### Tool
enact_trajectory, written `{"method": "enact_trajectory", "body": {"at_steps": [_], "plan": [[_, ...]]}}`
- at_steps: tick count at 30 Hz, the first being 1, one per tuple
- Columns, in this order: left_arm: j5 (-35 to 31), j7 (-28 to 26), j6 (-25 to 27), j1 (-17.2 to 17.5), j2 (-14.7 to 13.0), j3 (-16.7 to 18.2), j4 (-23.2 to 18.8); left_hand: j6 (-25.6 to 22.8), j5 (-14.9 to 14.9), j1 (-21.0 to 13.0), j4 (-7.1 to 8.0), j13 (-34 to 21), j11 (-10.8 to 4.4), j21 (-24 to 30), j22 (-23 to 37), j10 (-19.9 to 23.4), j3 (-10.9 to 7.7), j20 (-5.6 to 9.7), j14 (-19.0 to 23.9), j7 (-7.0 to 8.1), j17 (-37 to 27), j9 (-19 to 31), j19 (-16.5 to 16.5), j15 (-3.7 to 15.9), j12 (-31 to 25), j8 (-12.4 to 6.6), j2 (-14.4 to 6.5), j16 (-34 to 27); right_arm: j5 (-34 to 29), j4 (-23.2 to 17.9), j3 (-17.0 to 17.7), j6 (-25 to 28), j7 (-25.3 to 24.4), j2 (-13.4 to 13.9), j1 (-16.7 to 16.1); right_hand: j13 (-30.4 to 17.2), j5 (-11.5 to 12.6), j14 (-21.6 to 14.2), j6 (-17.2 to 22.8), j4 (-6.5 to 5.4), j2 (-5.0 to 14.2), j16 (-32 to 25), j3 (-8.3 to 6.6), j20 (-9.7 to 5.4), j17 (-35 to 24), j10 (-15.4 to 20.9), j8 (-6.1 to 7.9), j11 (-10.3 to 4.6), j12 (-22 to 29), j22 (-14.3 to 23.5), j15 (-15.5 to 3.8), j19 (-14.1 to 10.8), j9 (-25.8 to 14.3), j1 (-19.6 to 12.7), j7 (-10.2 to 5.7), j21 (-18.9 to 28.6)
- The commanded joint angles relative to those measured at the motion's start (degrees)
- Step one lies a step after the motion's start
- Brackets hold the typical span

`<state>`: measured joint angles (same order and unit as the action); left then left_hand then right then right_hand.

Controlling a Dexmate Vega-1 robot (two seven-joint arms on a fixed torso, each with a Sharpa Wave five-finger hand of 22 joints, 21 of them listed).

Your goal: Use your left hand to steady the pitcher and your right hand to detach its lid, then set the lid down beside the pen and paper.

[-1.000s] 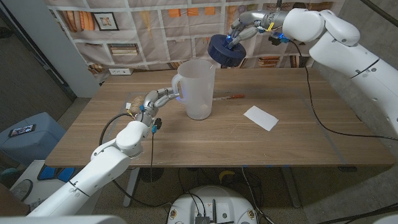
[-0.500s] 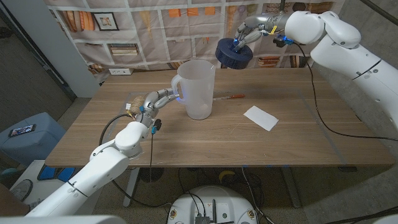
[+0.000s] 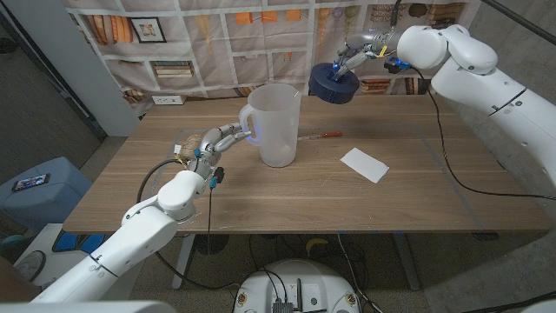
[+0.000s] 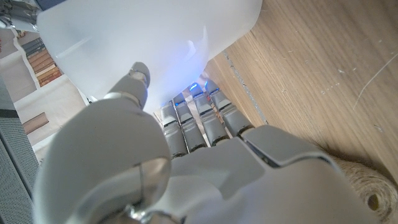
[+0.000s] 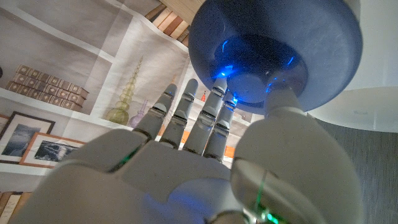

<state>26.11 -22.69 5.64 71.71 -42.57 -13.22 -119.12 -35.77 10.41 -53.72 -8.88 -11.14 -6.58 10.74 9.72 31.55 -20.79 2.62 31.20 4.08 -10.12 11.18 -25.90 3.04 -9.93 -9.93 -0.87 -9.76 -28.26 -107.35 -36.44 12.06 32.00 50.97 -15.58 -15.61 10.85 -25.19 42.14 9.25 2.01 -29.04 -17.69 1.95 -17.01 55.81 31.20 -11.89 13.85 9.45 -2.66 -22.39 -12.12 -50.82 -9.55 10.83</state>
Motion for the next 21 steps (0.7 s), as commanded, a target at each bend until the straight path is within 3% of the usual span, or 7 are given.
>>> {"method": "enact_trajectory", "body": {"at_steps": [1,5,7,12,14,21], "plan": [[1.8,3.5,-0.5,1.0,-2.5,1.5,-0.8,4.3,0.1,1.1,0.06,-0.1,1.07,-0.2,0.3,-4.9,1.22,0.33,-4.6,0.43,-0.1,0.0,2.3,1.43,-0.1,0.2,0.1,0.0,-2.6,2.3,-1.6,1.0,0.2,-0.6,-0.9,-0.3,0.3,0.0,3.4,-0.04,3.5,0.0,0.07,0.4,-0.2,1.0,0.49,-0.82,0.0,0.2,-7.82,-0.3,-0.1,-2.2,-3.04,0.0],[2.5,4.8,-1.4,1.2,-3.1,2.2,-0.6,6.5,0.1,2.1,0.23,0.0,2.04,-0.3,0.3,-7.6,1.96,0.26,-6.8,0.28,-0.1,-0.2,3.8,0.68,-0.2,0.1,0.2,-0.1,-3.4,2.3,-1.8,1.3,-0.2,-0.5,-1.8,-0.4,0.3,0.0,3.4,-0.03,3.46,0.1,0.09,0.39,-0.2,1.0,0.46,-0.82,0.0,0.2,-7.81,-0.3,-0.1,-2.2,-3.05,0.0],[4.0,7.5,-1.5,1.3,-4.6,3.0,-0.5,8.8,0.2,2.7,0.24,0.0,2.68,-0.3,0.3,-10.0,2.48,0.1,-9.2,0.45,0.0,-0.3,5.2,-0.08,-0.2,0.12,0.3,-0.1,-3.8,2.3,-2.1,1.6,-0.3,-0.6,-2.3,-0.4,0.3,0.0,3.3,0.0,3.43,0.0,0.12,0.37,-0.2,0.9,0.45,-0.82,-0.1,0.2,-7.82,-0.2,-0.1,-2.3,-3.05,0.0],[5.0,9.3,-2.2,1.4,-5.5,3.7,-0.1,13.1,0.1,4.7,0.4,0.2,4.27,-0.5,0.2,-16.3,3.69,-0.81,-15.8,-0.12,0.1,-0.5,9.2,-2.34,-0.2,-0.05,0.4,0.2,-4.5,2.4,-2.7,1.9,-0.3,-0.8,-3.1,-0.4,0.2,0.1,3.3,0.0,3.35,0.1,0.18,0.46,-0.2,1.0,0.43,-0.82,-0.1,0.2,-7.75,-0.1,-0.1,-2.3,-3.06,0.0],[5.0,9.2,-2.4,1.5,-5.6,3.8,-0.1,14.1,0.1,5.2,0.48,0.3,4.6,-0.5,0.2,-18.1,3.9,-1.55,-17.6,-0.32,0.1,-0.5,10.5,-3.23,-0.2,-0.12,0.2,0.2,-4.7,2.4,-2.8,2.0,-0.2,-0.9,-3.2,-0.4,0.2,0.2,3.3,0.0,3.33,0.1,0.2,0.5,-0.2,0.9,0.43,-0.82,-0.1,0.2,-7.74,-0.1,-0.1,-2.3,-3.06,0.0],[5.5,10.2,-3.4,3.0,-6.9,5.7,-0.3,17.7,0.1,6.3,0.52,0.4,5.04,-0.6,0.1,-21.2,4.32,-1.9,-21.7,-0.34,0.2,-0.6,13.0,-4.18,-0.3,0.16,0.0,0.2,-5.6,1.7,-3.3,3.0,-0.5,-1.1,-4.6,-0.5,0.2,0.4,3.4,-0.03,3.28,0.2,0.27,0.47,-0.2,0.9,0.42,-0.83,-0.2,0.2,-7.66,-0.1,0.0,-2.3,-3.06,0.0]]}}
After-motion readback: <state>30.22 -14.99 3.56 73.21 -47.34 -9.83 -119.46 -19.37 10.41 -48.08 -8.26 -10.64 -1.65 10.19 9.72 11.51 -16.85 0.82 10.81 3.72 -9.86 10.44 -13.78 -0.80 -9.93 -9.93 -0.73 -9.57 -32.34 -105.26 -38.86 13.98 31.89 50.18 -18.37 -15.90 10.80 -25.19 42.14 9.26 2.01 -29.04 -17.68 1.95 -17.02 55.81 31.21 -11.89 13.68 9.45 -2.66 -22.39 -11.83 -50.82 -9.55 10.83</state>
